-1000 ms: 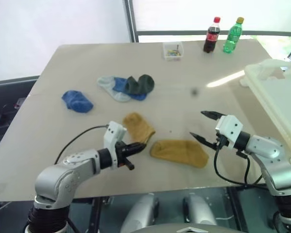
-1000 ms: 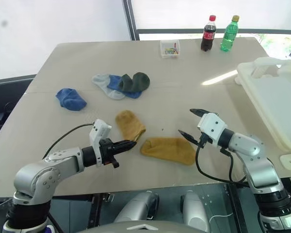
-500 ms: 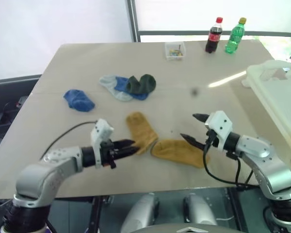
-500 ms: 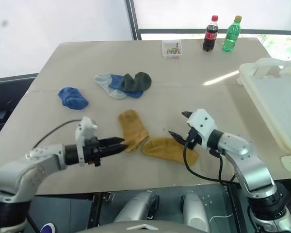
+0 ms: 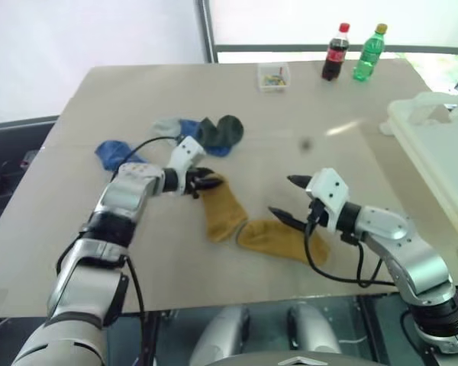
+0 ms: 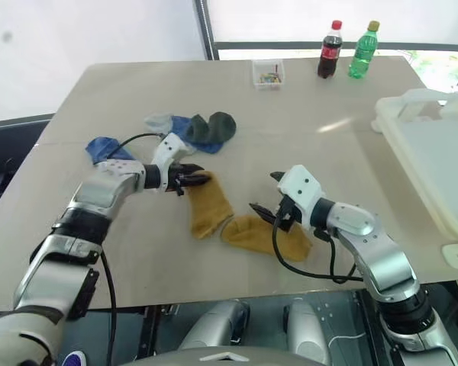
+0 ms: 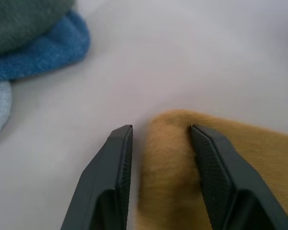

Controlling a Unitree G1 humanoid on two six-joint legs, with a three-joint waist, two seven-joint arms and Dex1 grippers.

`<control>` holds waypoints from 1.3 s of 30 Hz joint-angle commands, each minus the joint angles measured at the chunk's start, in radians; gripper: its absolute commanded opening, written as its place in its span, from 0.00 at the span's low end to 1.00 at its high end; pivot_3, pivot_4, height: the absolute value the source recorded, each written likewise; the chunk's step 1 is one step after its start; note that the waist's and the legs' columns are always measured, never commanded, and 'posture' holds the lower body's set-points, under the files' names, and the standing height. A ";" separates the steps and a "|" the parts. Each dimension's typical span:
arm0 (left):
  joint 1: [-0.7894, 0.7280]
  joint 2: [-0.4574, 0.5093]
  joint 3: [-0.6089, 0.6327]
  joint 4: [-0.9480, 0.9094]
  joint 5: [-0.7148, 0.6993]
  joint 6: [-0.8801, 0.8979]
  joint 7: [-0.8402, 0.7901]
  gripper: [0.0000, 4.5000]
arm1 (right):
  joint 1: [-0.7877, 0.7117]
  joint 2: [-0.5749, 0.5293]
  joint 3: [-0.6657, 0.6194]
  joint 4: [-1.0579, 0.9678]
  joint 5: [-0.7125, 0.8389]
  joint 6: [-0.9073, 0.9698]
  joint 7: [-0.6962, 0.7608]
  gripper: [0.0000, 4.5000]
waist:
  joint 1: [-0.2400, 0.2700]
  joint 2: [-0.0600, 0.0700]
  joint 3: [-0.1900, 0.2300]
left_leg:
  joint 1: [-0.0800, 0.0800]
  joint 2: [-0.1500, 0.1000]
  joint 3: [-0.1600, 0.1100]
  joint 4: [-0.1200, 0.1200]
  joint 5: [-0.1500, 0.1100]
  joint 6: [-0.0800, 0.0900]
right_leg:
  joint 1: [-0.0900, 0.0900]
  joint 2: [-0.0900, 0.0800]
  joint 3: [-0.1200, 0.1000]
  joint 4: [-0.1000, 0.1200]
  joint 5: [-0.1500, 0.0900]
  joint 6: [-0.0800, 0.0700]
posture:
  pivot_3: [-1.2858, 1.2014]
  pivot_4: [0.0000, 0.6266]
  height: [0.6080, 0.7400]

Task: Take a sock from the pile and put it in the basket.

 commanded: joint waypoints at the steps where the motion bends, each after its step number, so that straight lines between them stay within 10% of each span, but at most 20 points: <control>1: -0.033 -0.012 -0.001 0.094 0.038 -0.002 -0.036 0.39 | 0.021 -0.010 -0.020 -0.072 -0.003 0.002 -0.023 0.94 | -0.005 0.000 0.000 | 0.000 0.000 0.000 0.000 0.000 0.000 | 0.000 0.000 0.000 0.000 0.000 0.000 | 0.52 0.24 1.00; 6: -0.001 -0.005 0.021 0.052 0.030 0.080 -0.077 0.02 | 0.033 -0.017 -0.024 -0.078 -0.003 -0.001 -0.031 0.94 | -0.018 0.000 0.000 | 0.001 0.000 0.000 0.001 0.000 0.000 | 0.001 0.000 0.000 0.002 0.000 0.000 | 0.52 0.24 1.00; 19: 0.225 -0.209 0.545 -0.416 -0.136 0.579 0.563 0.02 | -0.058 0.044 0.004 0.026 -0.008 0.078 -0.064 0.94 | -0.033 0.000 -0.001 | 0.003 0.003 0.000 0.002 0.000 0.000 | 0.001 0.003 0.001 0.004 0.000 0.000 | 0.52 0.24 1.00; 37: 0.417 -0.370 0.553 -0.800 -0.194 0.650 0.768 0.02 | -0.315 0.341 0.090 0.430 0.047 0.285 -0.072 0.94 | -0.022 0.000 -0.001 | 0.004 0.003 0.002 0.002 0.001 -0.002 | 0.001 0.004 0.002 0.003 0.001 -0.001 | 0.52 0.24 1.00; 39: 0.424 -0.369 0.549 -0.811 -0.199 0.649 0.771 0.00 | -0.325 0.352 0.099 0.469 0.035 0.279 -0.079 0.82 | -0.022 0.000 -0.001 | 0.004 0.003 0.001 0.002 0.001 -0.002 | 0.001 0.004 0.001 0.004 0.001 -0.001 | 0.52 0.24 1.00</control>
